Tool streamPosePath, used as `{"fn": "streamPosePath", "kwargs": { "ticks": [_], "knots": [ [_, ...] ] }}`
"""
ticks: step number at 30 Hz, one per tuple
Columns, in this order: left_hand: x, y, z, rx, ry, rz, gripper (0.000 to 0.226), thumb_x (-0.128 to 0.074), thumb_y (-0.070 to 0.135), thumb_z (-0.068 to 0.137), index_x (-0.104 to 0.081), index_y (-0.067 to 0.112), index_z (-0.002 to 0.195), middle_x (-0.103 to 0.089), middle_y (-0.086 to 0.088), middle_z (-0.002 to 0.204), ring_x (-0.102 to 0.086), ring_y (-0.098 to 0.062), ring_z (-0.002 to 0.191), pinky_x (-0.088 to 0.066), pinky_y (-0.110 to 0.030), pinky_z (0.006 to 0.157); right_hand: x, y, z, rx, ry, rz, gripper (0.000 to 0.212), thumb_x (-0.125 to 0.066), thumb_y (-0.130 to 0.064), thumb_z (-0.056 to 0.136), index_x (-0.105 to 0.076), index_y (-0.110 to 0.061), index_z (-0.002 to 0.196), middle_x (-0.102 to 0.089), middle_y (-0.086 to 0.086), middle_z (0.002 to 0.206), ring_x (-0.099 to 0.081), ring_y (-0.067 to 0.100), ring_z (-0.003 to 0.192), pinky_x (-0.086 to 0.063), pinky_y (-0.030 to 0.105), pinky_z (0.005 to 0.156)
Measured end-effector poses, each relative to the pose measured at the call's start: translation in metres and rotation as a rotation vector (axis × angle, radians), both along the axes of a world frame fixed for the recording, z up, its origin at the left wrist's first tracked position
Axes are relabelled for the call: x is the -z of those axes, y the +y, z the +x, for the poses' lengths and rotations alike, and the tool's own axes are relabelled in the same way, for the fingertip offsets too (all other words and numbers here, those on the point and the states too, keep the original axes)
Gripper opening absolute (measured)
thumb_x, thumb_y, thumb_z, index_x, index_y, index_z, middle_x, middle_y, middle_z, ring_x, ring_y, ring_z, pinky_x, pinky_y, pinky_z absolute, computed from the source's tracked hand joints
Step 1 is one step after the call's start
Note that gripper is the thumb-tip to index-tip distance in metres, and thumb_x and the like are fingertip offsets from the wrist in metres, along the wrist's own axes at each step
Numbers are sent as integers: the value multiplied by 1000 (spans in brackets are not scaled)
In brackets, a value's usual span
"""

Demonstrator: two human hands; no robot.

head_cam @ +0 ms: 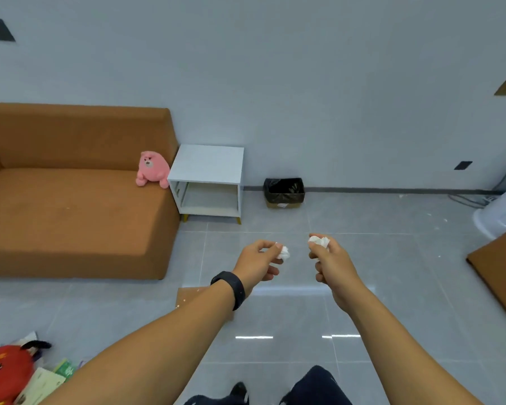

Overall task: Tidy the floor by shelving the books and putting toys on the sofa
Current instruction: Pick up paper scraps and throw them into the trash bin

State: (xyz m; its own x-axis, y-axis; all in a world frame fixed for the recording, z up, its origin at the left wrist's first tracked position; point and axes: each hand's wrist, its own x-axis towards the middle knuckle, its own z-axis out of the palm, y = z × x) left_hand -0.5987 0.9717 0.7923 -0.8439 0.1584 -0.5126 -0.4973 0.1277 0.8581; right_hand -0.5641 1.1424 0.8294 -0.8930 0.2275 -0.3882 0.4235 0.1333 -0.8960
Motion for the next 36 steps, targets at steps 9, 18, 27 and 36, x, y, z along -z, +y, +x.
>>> {"fn": "streamPosePath", "kwargs": {
  "ticks": [9,18,27,36],
  "knots": [
    [9,91,-159,-32,-25,-65,25,-58,37,100,-58,24,121,-67,-4,110,-64,-17,81,-55,-28,74,28,98,-166,-38,-31,-5,18,-44,-41,106,-59,-31,107,-75,2,81,-48,15,66,-44,28,60],
    [7,155,-289,-153,-45,-66,24,-56,36,101,-57,22,121,-66,-4,112,-65,-19,83,-56,-31,78,39,169,-321,-133,-96,30,21,-49,-38,104,-60,-22,111,-55,-2,82,-46,13,69,-40,28,66],
    [41,180,-441,-232,-115,-42,21,-52,39,103,-61,22,113,-71,-8,104,-62,-17,74,-52,-28,69,53,191,-472,-228,-128,72,12,-61,-34,98,-61,-24,105,-58,-5,85,-50,10,71,-42,27,67],
    [80,211,-589,-179,-286,-40,24,-57,34,100,-60,15,115,-67,-6,100,-59,-18,73,-49,-27,63,72,239,-615,-161,-260,117,48,-49,-58,99,-69,-14,104,-47,1,68,-40,14,60,-36,28,57]
  ]
}}
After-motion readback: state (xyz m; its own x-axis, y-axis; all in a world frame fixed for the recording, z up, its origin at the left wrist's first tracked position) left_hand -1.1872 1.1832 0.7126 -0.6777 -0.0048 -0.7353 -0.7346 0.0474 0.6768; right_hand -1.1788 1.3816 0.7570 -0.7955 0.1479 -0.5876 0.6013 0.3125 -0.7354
